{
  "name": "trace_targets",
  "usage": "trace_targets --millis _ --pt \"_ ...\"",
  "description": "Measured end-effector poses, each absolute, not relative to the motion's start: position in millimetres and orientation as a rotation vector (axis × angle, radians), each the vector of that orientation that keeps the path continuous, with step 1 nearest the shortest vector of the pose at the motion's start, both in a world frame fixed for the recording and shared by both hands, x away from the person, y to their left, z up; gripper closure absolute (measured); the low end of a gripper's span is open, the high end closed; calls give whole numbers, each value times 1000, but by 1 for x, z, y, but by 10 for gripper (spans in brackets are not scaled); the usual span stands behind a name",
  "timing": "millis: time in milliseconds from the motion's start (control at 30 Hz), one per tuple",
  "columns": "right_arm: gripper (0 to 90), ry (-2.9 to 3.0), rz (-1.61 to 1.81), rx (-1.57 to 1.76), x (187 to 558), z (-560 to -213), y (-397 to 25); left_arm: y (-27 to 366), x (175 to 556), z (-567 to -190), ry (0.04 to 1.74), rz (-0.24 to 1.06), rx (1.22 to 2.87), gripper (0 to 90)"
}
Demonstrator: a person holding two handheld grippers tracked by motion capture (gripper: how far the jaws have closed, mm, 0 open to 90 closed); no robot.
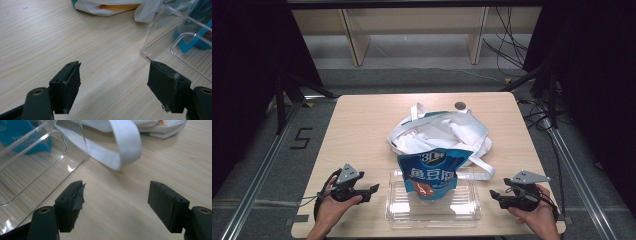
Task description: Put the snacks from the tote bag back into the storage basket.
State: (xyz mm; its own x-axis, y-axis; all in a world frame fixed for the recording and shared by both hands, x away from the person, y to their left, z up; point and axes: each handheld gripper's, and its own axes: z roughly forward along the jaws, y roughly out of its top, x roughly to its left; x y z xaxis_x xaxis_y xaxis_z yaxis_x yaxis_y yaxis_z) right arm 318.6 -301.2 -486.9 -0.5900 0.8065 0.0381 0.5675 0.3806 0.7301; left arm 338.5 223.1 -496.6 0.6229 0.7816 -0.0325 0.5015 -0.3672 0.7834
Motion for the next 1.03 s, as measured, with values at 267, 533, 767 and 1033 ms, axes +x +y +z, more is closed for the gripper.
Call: trace_targets --millis 267,533,767,1033 --pt "276 2316 1045 1217 306 -490 -303 223 338 -496 1002 445 2049 254" --pt "262 2349 1023 1214 299 -494 -305 222 338 -497 1012 439 2042 254" --pt "261 2335 999 1202 300 -495 -306 222 338 -496 997 446 2057 254" --pt "258 2344 983 1211 301 -497 -310 222 338 -497 994 445 2056 254"
